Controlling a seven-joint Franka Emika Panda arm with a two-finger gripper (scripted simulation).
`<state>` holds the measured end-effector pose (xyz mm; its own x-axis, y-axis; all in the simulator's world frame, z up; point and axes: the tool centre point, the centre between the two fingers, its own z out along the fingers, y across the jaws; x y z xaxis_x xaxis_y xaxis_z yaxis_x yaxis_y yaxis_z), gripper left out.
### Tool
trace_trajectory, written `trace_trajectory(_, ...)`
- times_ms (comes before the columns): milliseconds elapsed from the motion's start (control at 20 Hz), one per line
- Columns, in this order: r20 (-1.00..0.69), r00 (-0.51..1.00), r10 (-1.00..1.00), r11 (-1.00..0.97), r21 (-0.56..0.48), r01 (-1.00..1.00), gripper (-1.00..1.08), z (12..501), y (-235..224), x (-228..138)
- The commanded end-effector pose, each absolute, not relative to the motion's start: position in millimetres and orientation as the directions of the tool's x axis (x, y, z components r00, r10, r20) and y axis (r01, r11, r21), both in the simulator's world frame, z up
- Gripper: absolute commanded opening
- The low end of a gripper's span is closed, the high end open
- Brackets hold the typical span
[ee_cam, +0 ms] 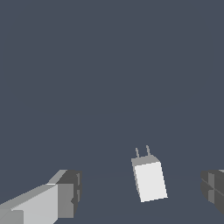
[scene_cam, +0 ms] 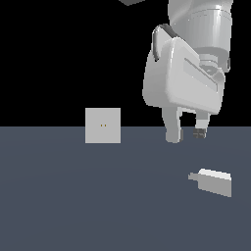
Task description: Plug the charger into the wall socket.
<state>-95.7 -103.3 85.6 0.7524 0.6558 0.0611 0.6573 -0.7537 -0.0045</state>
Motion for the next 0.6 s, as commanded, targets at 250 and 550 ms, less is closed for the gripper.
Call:
trace_trajectory(250,0.071,0.678,0.732,-0.679,-0.002,0.734,1.00,72,-125,-101)
trace_trajectory(550,0.075,0.639,0.766,-0.640,0.000,0.768,1.00,65,-136,-102)
